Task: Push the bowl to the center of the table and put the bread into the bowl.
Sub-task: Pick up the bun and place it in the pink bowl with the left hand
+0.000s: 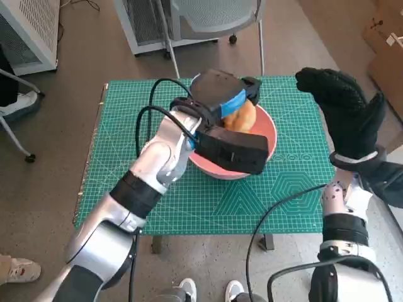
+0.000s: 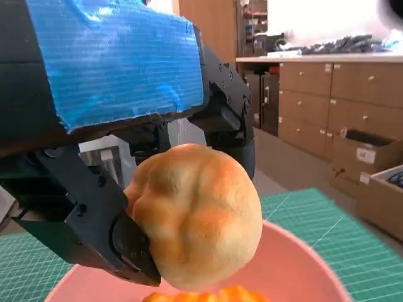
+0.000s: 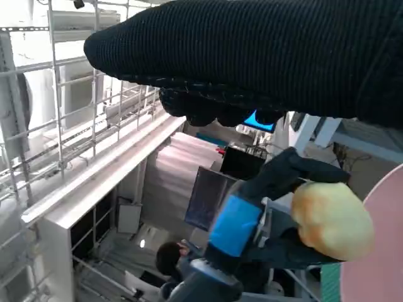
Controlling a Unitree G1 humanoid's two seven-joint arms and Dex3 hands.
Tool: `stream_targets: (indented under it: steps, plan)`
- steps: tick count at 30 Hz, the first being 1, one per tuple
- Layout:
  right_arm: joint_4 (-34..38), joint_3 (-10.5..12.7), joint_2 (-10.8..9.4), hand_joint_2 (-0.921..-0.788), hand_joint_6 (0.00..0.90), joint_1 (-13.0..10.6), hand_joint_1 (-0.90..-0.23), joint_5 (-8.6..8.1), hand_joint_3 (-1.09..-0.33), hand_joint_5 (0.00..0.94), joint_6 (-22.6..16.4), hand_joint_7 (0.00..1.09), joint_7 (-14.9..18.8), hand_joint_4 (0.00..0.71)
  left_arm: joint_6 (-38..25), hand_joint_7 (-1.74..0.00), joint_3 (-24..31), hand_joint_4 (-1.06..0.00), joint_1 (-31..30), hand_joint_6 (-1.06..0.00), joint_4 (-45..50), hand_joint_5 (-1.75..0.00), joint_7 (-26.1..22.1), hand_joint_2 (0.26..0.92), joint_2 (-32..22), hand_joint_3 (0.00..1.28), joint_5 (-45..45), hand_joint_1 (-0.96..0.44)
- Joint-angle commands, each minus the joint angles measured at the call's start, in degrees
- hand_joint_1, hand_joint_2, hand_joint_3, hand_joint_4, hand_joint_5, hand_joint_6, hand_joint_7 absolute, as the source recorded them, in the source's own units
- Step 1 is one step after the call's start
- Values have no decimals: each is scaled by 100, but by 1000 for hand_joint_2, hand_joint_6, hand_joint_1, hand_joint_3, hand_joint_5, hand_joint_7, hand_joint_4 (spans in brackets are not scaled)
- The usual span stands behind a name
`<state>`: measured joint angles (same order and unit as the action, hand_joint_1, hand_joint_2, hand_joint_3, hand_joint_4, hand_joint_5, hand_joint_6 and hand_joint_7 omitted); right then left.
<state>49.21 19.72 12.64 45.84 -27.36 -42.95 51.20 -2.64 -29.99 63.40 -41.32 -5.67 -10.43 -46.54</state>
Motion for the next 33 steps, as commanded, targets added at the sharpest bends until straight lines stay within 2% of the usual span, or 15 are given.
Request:
stream_targets:
  steps: [1, 3, 5, 7, 8, 9, 10, 11, 12, 14, 16, 19, 27, 33]
  plan:
    - [-141, -30, 23, -921, 365, -216, -610, 71, -530, 0, 55, 0, -134, 266, 269, -1222, 5, -710, 253, -560, -516, -1157, 268, 919, 140, 89, 117, 4]
    - [-210, -39, 26, -921, 364, -247, -611, 78, -531, 0, 74, 0, -188, 264, 367, -1175, 24, -708, 296, -584, -747, -1188, 316, 912, 195, 96, 180, 4]
    - [-283, -50, 21, -921, 362, -279, -612, 82, -532, 0, 96, 0, -243, 264, 436, -1059, 53, -670, 321, -622, -957, -1305, 313, 902, 252, 121, 259, 5]
    - [-367, -66, 10, -921, 360, -311, -612, 86, -533, 0, 123, 0, -303, 263, 456, -1186, 74, -589, 344, -565, -1150, -1329, 267, 910, 306, 160, 342, 3]
    - [-407, -74, 6, -921, 361, -326, -611, 89, -533, 0, 137, 0, -331, 263, 458, -1114, 77, -571, 360, -500, -1231, -1345, 247, 913, 326, 173, 369, 72]
    - [-455, -82, 1, -921, 362, -342, -609, 88, -534, 0, 157, 1, -363, 263, 419, -959, 71, -545, 376, -433, -1327, -1369, 204, 916, 351, 193, 387, 172]
    - [-492, -89, -2, -921, 363, -354, -608, 88, -534, 0, 173, 2, -389, 263, 395, -866, 68, -445, 389, -390, -1399, -1193, 177, 890, 369, 178, 398, 82]
    - [-533, -96, -4, -921, 364, -368, -606, 84, -534, 0, 195, 3, -410, 263, 354, -699, 53, -354, 395, -343, -1460, -832, 162, 864, 381, 140, 389, -53]
    - [-565, -103, -5, -921, 366, -379, -605, 81, -534, 0, 213, 4, -428, 263, 329, -563, 42, -294, 401, -304, -1505, -551, 156, 854, 390, 103, 382, -179]
    - [-622, -114, -6, -921, 368, -404, -605, 72, -534, 0, 242, 4, -452, 263, 283, -400, -2, -231, 414, -266, -1579, -233, 156, 851, 395, 55, 333, -337]
    - [-647, -119, -7, -921, 368, -417, -605, 65, -533, 0, 253, 5, -466, 263, 225, -338, -54, -199, 429, -247, -1616, -120, 145, 854, 393, 39, 278, -420]
    - [-654, -128, -15, -921, 368, -418, -606, 61, -533, 0, 269, 5, -482, 263, 164, -283, -150, -151, 472, -221, -1713, -39, 165, 860, 390, 26, 185, -506]
    - [-611, -168, -22, -921, 368, -386, -607, 88, -534, 0, 257, 4, -510, 263, 287, -210, -134, -25, 453, -125, -1777, -2, 177, 906, 309, 31, 277, -674]
    - [-569, -193, -8, -921, 370, -366, -610, 93, -533, 1, 246, 4, -499, 264, 360, -184, -69, -2, 445, -68, -1765, 1, 140, 919, 277, 131, 379, -756]
